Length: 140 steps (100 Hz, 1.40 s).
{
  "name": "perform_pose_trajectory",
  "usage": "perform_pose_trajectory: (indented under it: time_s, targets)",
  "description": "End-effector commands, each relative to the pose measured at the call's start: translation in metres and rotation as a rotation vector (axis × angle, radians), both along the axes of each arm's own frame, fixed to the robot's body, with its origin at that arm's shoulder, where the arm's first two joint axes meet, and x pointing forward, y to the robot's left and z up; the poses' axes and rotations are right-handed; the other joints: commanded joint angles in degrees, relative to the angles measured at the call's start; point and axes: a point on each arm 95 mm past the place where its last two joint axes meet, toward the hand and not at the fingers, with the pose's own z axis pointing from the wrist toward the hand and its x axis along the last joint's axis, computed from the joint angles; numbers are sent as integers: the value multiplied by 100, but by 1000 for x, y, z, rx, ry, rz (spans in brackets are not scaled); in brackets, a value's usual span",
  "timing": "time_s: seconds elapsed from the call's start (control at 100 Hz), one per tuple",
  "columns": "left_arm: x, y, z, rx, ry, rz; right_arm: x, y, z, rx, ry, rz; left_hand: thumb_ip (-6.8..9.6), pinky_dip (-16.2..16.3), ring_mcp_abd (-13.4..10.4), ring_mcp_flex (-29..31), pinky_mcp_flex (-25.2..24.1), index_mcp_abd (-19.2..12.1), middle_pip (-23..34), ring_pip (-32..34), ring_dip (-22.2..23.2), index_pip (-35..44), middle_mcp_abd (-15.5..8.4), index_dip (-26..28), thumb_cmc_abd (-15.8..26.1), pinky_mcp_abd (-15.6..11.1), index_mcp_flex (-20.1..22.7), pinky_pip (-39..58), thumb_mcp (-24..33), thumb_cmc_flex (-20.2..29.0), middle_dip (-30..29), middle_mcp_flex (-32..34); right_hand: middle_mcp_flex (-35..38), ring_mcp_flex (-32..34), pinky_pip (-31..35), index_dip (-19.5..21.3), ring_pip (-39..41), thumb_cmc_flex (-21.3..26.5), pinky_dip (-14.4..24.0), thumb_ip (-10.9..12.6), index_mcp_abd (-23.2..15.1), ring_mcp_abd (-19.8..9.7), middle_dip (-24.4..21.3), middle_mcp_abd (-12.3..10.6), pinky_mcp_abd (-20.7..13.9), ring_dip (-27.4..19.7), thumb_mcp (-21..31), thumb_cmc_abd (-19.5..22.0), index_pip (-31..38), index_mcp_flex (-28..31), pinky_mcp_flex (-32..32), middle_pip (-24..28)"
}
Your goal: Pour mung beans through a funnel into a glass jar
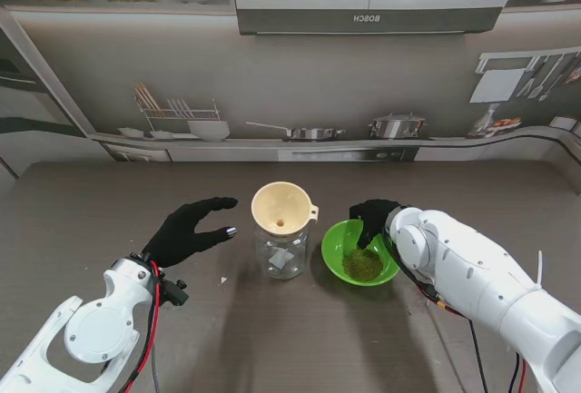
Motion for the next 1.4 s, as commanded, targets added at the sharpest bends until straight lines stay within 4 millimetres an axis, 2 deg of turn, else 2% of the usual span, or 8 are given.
perform_pose_trajectory:
  time_s: [0.0,0.2,0.32,0.37,0.52,0.87,1.11,1.39]
  targets:
    - [-1,-1,-1,2,14,-14,0,4,-4,-1,16,5,182,85,-74,-43,-61,-22,-38,-62,-47,-20,-49,1,122,-146,50,-172,-70,125,-16,-43,222,332,347,207,296,127,28,-191,76,-158,189,-149,-133,138,338,-376,277,171,156,229]
    - [-1,-1,-1,3,16,-13,3,5,-11,-5,18,2,184,96,-73,-28,-61,-10,-42,-55,-38,-12,-46,5,127,-143,75,-169,-78,130,-15,-48,1285,1160,822,389,1053,532,-33,-206,97,-566,552,-445,-268,341,546,-526,821,775,726,600]
    - [-1,-1,-2,3,17,-13,4,4,-14,-4,19,-2,185,101,-69,-27,-55,-13,-41,-55,-34,-4,-61,8,136,-144,96,-166,-77,133,-14,-44,1962,1643,1068,472,1428,961,-156,-1082,51,-708,919,-548,-338,402,524,-705,1069,1291,1054,625]
    - [-1,-1,-2,3,18,-13,5,4,-15,3,18,-5,184,103,-65,-19,-55,-3,-39,-52,-32,-14,-42,5,135,-147,74,-167,-80,134,-13,-39,2317,1874,1194,-297,1573,1097,-243,-1226,-135,-718,1004,-593,-367,424,501,-652,1490,1481,1223,601]
    - [0,-2,-2,3,20,-13,5,4,-15,24,26,-6,184,106,-62,-7,-52,4,-38,-45,-25,0,-37,10,142,-140,111,-166,-86,140,-12,-29,3111,1907,1470,-874,2358,1216,-177,-1304,-603,-689,982,-632,-607,867,335,-331,2110,1902,1726,455]
    - [-1,-2,-2,-4,26,-14,3,0,-8,58,56,3,187,115,-42,48,-30,22,-39,-21,-5,9,-17,13,184,-121,150,-160,-119,149,-12,-12,4422,1903,1964,-824,3791,1117,436,-1347,-370,-972,809,-478,-1143,1727,618,631,2158,1892,2661,-35]
    - [-1,-2,-2,-14,32,-14,-2,-3,-4,104,104,-29,187,118,-40,61,-32,37,-41,-22,2,14,0,17,266,-108,175,-162,-177,164,-13,-5,4462,1898,2857,-526,4750,1164,961,-1425,-493,-1113,1189,-308,-1281,2219,1080,810,2197,1747,2886,617]
    - [-1,-1,-2,-25,34,-8,-5,-7,-3,184,147,-114,195,122,-23,75,-34,51,-47,-28,5,9,12,17,322,-91,178,-163,-243,185,-16,-7,4480,1897,3488,-443,5228,1228,1099,-1517,-454,-1188,1212,-173,-1440,2465,1491,690,2182,1857,3012,1082]
